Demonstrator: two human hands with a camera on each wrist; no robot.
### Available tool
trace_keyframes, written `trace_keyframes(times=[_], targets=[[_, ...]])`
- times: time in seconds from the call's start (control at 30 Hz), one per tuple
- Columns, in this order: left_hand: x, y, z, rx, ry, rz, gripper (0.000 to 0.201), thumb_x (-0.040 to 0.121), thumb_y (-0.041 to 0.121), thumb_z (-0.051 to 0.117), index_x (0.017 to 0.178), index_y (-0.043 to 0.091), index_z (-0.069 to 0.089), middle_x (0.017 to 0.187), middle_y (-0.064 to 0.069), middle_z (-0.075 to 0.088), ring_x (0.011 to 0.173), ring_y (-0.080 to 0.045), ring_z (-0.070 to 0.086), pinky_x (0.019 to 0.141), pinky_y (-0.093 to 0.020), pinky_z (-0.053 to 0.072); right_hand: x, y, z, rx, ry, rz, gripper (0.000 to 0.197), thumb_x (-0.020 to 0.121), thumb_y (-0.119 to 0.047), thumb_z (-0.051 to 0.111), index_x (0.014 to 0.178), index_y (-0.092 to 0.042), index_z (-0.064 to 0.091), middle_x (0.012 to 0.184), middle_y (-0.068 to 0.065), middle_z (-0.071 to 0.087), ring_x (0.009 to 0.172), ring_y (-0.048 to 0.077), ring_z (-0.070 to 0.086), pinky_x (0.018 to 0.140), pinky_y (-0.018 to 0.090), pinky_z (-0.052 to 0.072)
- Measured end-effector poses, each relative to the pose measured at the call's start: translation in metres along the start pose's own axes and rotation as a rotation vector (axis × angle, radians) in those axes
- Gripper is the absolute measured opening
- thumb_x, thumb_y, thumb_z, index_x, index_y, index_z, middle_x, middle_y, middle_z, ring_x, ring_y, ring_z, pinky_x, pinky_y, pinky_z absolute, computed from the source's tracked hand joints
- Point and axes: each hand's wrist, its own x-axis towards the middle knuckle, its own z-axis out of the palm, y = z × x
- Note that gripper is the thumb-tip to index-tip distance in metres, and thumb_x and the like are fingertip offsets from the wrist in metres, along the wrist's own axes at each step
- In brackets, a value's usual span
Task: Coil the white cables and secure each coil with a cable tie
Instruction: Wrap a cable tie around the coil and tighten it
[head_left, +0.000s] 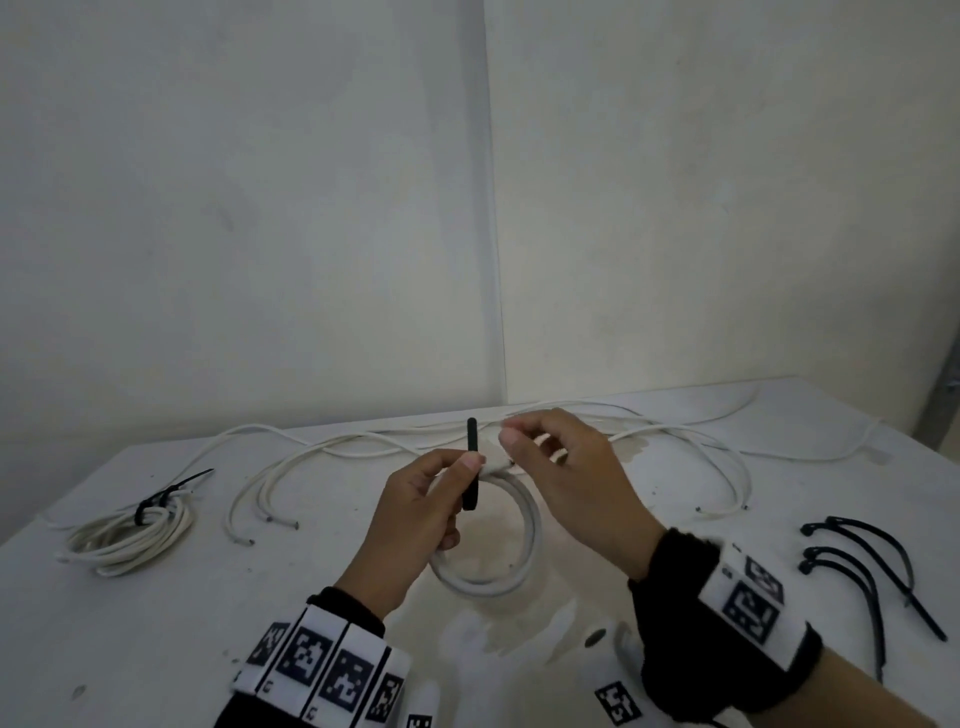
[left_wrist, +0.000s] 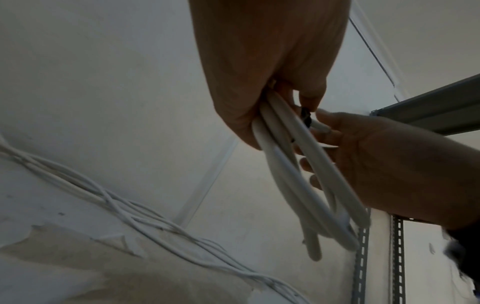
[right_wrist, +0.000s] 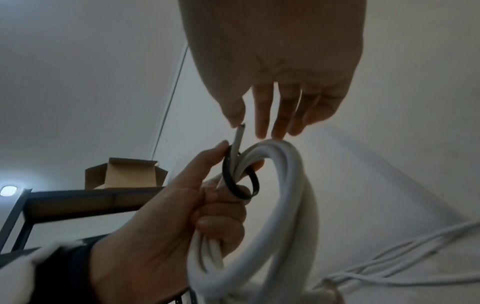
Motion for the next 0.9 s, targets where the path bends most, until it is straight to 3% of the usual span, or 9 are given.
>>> trace_keyframes(times=[0.1, 0.17, 0.27, 0.37, 0.5, 0.6, 0.7, 0.83, 0.9], targets=[[-0.004, 0.003, 0.006, -0.017, -0.059, -0.010, 0.023, 0.092, 0.021, 0.049, 0.091, 0.005, 0.064, 0.038, 0.010, 0.035, 0.038, -0.004, 0.026, 0.042, -0.018, 0.028, 0.009, -0.002, -0.001, 0.015, -0.214, 0.026, 0.017, 0.090, -0.025, 0.057, 0.084, -0.015, 0.069, 0.094, 0.003, 0.064, 0.081, 0.005, 0.055, 0.069, 0.007, 0.039], [-0.004, 0.004, 0.007, -0.030, -0.061, -0.016, 0.023, 0.092, 0.021, 0.049, 0.092, 0.005, 0.065, 0.040, 0.011, 0.031, 0.039, -0.005, 0.025, 0.042, -0.019, 0.028, 0.011, -0.005, -0.002, 0.051, -0.246, 0.002, 0.019, 0.091, -0.020, 0.056, 0.084, -0.009, 0.070, 0.092, 0.009, 0.062, 0.083, 0.009, 0.056, 0.070, 0.009, 0.039], [-0.004, 0.006, 0.008, -0.029, -0.065, -0.028, 0.021, 0.093, 0.020, 0.049, 0.088, 0.008, 0.065, 0.042, 0.013, 0.029, 0.040, -0.005, 0.024, 0.042, -0.019, 0.027, 0.012, -0.009, -0.004, 0.062, -0.276, -0.013, 0.019, 0.091, -0.015, 0.056, 0.076, -0.010, 0.067, 0.082, 0.009, 0.063, 0.075, 0.011, 0.055, 0.072, 0.021, 0.043], [-0.004, 0.010, 0.012, -0.014, -0.089, -0.034, 0.021, 0.093, 0.019, 0.049, 0.082, 0.011, 0.064, 0.042, 0.013, 0.030, 0.039, -0.005, 0.024, 0.041, -0.018, 0.027, 0.018, -0.017, -0.007, 0.045, -0.196, -0.064, 0.024, 0.092, -0.012, 0.053, 0.070, -0.017, 0.060, 0.067, 0.002, 0.061, 0.062, 0.005, 0.054, 0.063, 0.017, 0.044], [-0.006, 0.008, 0.017, 0.019, -0.124, -0.036, 0.019, 0.092, 0.019, 0.050, 0.083, 0.010, 0.064, 0.041, 0.013, 0.031, 0.038, -0.004, 0.024, 0.041, -0.018, 0.027, 0.027, -0.024, -0.015, 0.146, -0.060, -0.033, 0.026, 0.094, -0.010, 0.049, 0.070, -0.015, 0.056, 0.059, 0.000, 0.057, 0.046, 0.002, 0.055, 0.052, 0.016, 0.044], [-0.008, 0.005, 0.017, 0.041, -0.140, -0.050, 0.018, 0.091, 0.019, 0.051, 0.086, 0.009, 0.065, 0.043, 0.012, 0.031, 0.038, -0.005, 0.025, 0.042, -0.018, 0.028, 0.024, -0.020, -0.015, 0.116, -0.143, 0.001, 0.023, 0.093, -0.012, 0.051, 0.071, -0.010, 0.058, 0.061, -0.001, 0.057, 0.049, 0.001, 0.052, 0.053, 0.017, 0.043], [-0.008, 0.005, 0.015, 0.027, -0.112, -0.040, 0.020, 0.093, 0.019, 0.049, 0.081, 0.010, 0.064, 0.041, 0.012, 0.031, 0.039, -0.005, 0.025, 0.043, -0.019, 0.027, 0.016, -0.012, -0.012, 0.067, -0.269, -0.010, 0.023, 0.088, -0.013, 0.060, 0.069, 0.001, 0.058, 0.063, 0.007, 0.055, 0.058, 0.009, 0.049, 0.059, 0.020, 0.041], [-0.006, 0.007, 0.016, 0.022, -0.091, -0.015, 0.024, 0.093, 0.025, 0.048, 0.082, 0.009, 0.062, 0.041, 0.012, 0.031, 0.039, -0.004, 0.026, 0.042, -0.018, 0.029, 0.012, -0.007, -0.010, 0.055, -0.195, -0.068, 0.023, 0.087, -0.011, 0.061, 0.069, 0.002, 0.054, 0.066, 0.024, 0.053, 0.061, 0.018, 0.046, 0.060, 0.030, 0.040], [-0.006, 0.009, 0.017, 0.027, -0.103, -0.003, 0.022, 0.092, 0.024, 0.049, 0.084, 0.010, 0.063, 0.042, 0.012, 0.032, 0.039, -0.005, 0.026, 0.041, -0.018, 0.029, 0.010, -0.009, -0.009, -0.007, -0.147, -0.115, 0.024, 0.087, -0.012, 0.061, 0.070, 0.003, 0.053, 0.060, 0.017, 0.052, 0.055, 0.010, 0.042, 0.056, 0.023, 0.037]])
